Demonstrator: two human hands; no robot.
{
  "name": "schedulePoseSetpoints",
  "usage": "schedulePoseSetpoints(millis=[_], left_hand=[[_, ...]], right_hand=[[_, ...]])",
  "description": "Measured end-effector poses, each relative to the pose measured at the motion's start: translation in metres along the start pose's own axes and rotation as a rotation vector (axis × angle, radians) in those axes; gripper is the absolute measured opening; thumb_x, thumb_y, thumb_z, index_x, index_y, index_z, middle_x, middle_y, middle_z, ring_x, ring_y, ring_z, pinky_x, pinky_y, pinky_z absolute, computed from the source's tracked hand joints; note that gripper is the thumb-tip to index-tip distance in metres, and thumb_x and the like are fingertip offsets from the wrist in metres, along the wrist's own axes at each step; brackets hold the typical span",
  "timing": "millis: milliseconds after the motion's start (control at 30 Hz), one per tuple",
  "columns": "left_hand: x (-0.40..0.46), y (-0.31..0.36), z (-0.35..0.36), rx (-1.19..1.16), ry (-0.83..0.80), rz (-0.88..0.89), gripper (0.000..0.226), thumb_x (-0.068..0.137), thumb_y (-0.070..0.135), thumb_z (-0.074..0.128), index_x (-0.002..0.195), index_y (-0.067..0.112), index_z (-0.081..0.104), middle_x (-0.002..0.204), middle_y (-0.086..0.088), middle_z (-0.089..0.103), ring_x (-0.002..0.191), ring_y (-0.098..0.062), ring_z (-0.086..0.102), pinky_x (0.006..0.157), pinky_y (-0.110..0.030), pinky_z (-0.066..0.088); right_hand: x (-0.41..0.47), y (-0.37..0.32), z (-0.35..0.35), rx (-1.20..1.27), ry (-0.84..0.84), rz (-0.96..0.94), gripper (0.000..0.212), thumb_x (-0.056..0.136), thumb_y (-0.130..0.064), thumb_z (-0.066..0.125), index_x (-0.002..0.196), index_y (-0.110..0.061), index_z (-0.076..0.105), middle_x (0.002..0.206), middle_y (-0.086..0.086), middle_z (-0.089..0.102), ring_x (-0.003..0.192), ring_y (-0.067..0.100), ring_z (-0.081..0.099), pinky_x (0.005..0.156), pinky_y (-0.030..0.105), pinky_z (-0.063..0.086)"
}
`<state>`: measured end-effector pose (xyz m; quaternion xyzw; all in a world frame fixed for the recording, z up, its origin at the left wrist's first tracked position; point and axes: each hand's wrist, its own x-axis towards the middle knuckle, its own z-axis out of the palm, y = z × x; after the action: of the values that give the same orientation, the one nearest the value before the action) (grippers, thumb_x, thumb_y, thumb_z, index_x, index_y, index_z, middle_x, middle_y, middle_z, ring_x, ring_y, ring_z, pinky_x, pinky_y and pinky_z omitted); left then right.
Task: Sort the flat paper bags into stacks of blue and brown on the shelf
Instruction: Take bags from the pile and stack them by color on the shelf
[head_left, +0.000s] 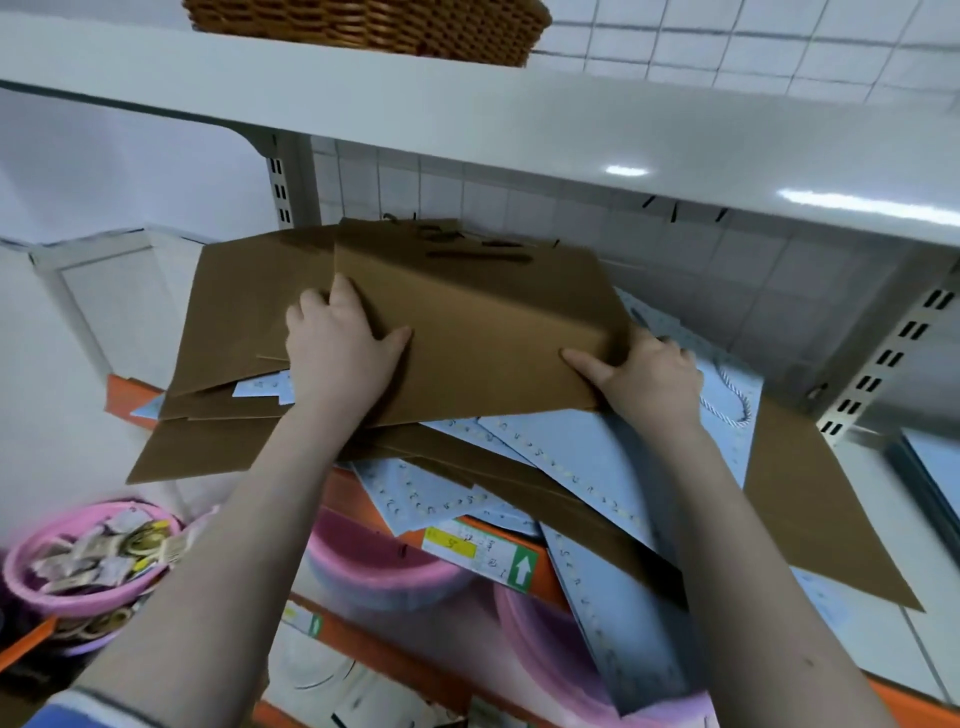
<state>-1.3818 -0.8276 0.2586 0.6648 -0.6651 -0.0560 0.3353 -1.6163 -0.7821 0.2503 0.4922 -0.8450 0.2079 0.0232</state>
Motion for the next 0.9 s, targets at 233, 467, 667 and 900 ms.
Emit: schedulePoseSetpoints(millis=[233, 467, 667, 900], left_hand=[[-0.008, 0.004, -0.011, -0.187, 0.092, -0.022, 0.079, 0.085, 0.028, 0.066, 0.148, 0.009, 0.022, 0.132, -0.022, 0.038, 0.123, -0.039, 0.038, 0.101, -0.042, 0.033], [-0.043, 0.019, -0.012, -0.169, 0.08, -0.038, 0.075, 0.084, 0.03, 0.066, 0.146, 0.008, 0.028, 0.128, -0.024, 0.04, 0.119, -0.042, 0.04, 0.097, -0.045, 0.035], [-0.108, 0.071, 0.002, -0.096, 0.062, -0.036, 0.072, 0.083, 0.034, 0.066, 0.14, 0.004, 0.034, 0.124, -0.025, 0.04, 0.116, -0.044, 0.042, 0.095, -0.045, 0.037], [-0.224, 0.183, 0.043, -0.041, 0.044, -0.055, 0.07, 0.084, 0.038, 0.064, 0.136, 0.0, 0.038, 0.122, -0.028, 0.042, 0.116, -0.044, 0.041, 0.097, -0.046, 0.035]], right_hand=[[-0.014, 0.011, -0.006, 0.199, 0.133, 0.078, 0.067, 0.079, -0.061, 0.06, 0.113, -0.003, 0.054, 0.112, 0.02, 0.057, 0.108, 0.037, 0.049, 0.088, 0.039, 0.038], [-0.056, 0.041, -0.024, 0.205, 0.205, 0.063, 0.063, 0.085, -0.054, 0.057, 0.127, -0.01, 0.046, 0.116, 0.015, 0.048, 0.108, 0.035, 0.051, 0.084, 0.037, 0.041], [-0.087, 0.118, -0.053, 0.107, 0.241, -0.041, 0.061, 0.089, -0.05, 0.052, 0.133, -0.008, 0.044, 0.119, 0.015, 0.048, 0.106, 0.034, 0.05, 0.086, 0.038, 0.043], [-0.123, 0.272, -0.108, 0.059, 0.222, -0.071, 0.047, 0.091, -0.045, 0.049, 0.118, -0.006, 0.052, 0.118, 0.017, 0.05, 0.106, 0.034, 0.047, 0.087, 0.039, 0.038]])
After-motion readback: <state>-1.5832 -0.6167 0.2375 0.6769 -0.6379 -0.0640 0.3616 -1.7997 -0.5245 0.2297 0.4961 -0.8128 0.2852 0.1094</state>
